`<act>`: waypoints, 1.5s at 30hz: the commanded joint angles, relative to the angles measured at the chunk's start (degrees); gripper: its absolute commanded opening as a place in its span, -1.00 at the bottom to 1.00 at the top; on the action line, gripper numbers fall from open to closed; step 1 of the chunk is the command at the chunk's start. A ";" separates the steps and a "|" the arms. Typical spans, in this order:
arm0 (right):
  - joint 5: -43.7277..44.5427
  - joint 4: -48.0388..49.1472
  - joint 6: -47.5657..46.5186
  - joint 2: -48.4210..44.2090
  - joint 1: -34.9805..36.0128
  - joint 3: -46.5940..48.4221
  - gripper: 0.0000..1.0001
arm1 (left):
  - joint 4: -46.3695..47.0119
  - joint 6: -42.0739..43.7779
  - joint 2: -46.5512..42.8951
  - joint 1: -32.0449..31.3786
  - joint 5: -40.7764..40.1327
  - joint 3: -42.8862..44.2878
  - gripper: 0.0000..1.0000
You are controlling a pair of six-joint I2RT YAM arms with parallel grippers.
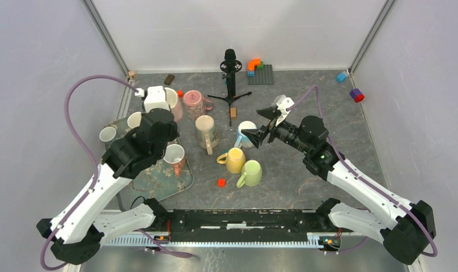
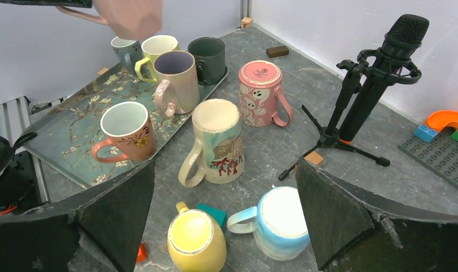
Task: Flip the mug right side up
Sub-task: Place the cup on the tray.
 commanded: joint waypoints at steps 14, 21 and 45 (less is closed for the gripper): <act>-3.24 2.03 2.10 -1.20 0.14 0.16 0.96 | -6.12 -15.92 -7.45 6.64 -21.27 -9.38 -0.96; -4.19 2.09 2.71 -1.59 0.13 -0.07 0.96 | -5.43 -23.94 -7.66 9.69 -21.08 -16.09 -0.95; -0.67 3.99 2.99 -5.70 0.16 -3.14 0.96 | 14.01 -26.85 -8.33 17.01 -12.35 -38.11 -0.96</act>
